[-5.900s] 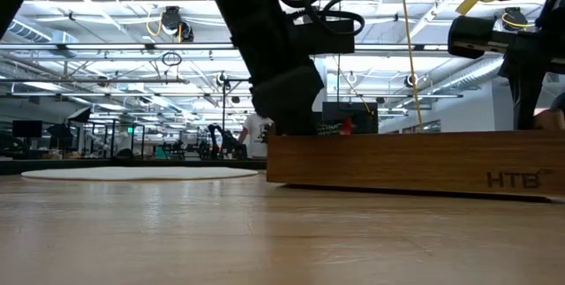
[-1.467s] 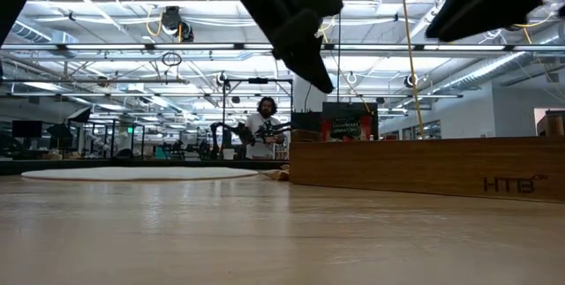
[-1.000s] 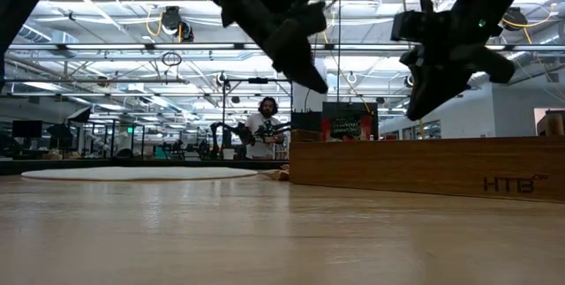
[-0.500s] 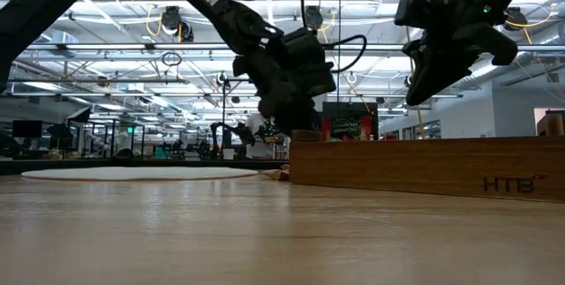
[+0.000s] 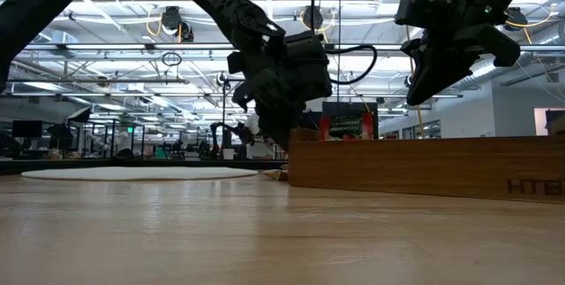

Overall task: Pick & Place Tea
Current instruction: Adjust the wooden organizer

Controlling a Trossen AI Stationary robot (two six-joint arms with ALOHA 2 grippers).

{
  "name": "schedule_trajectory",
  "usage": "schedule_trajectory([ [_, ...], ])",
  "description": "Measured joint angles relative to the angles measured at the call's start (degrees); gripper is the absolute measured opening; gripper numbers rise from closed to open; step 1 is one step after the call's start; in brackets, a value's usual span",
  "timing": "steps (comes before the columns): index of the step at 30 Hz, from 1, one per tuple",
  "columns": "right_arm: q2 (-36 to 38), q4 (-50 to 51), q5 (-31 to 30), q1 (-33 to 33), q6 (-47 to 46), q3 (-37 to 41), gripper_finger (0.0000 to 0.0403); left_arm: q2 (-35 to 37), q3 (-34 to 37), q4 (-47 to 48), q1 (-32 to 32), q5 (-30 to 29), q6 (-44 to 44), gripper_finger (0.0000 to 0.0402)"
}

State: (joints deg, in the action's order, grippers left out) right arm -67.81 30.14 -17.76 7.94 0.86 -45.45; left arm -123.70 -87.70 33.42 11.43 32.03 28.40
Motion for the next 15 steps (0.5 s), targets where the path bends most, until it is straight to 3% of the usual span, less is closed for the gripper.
schedule_trajectory([
  [3, 0.00, 0.38, 0.00, 0.00, -0.09, 0.00, 0.0001, 0.00, 0.00, 2.10, -1.34, 0.00, 0.96, 0.0037],
  [9, 0.00, 0.56, 0.02, 0.00, -0.13, 0.00, 0.0001, 0.00, 0.02, 0.48, -1.23, -11.65, 2.44, 0.0037],
  [15, 0.00, 0.84, 0.04, 0.02, -0.16, 0.00, 0.0001, 0.04, 0.00, -6.72, 1.17, -9.11, 3.36, 0.0037],
])
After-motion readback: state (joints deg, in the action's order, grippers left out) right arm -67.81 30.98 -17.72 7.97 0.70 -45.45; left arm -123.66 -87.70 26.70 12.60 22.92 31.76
